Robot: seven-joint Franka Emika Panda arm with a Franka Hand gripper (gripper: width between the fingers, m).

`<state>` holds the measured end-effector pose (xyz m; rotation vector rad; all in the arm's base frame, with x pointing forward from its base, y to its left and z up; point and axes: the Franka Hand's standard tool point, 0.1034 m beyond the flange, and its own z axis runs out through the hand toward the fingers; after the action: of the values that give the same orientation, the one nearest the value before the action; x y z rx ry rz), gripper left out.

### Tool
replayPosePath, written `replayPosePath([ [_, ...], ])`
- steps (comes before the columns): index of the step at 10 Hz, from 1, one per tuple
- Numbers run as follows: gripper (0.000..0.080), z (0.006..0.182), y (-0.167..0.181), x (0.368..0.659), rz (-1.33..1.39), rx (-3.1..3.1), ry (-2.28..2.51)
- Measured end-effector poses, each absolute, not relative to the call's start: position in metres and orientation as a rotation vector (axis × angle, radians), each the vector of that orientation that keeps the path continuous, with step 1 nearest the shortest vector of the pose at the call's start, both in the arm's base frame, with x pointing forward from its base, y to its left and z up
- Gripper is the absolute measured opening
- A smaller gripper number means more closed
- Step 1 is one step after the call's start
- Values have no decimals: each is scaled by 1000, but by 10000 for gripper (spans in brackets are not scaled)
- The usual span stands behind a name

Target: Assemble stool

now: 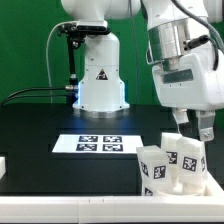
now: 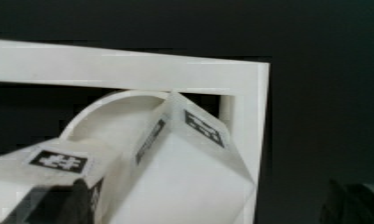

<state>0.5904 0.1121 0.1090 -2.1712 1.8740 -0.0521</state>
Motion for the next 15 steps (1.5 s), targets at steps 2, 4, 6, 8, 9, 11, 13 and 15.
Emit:
replayPosePath([
  [2, 649, 113, 121, 590, -39, -2534, 1507],
  [4, 649, 118, 123, 595, -46, -2801, 1038],
  [6, 649, 118, 122, 598, -122, -2853, 864],
  [8, 649, 116, 120, 596, -138, -2913, 681],
  [9, 649, 116, 119, 596, -148, -2951, 555],
  [11, 649, 114, 125, 599, -173, -3078, -14],
  [13, 649, 112, 123, 605, -89, -3083, -381],
  [15, 649, 111, 121, 604, -90, -3072, -476],
])
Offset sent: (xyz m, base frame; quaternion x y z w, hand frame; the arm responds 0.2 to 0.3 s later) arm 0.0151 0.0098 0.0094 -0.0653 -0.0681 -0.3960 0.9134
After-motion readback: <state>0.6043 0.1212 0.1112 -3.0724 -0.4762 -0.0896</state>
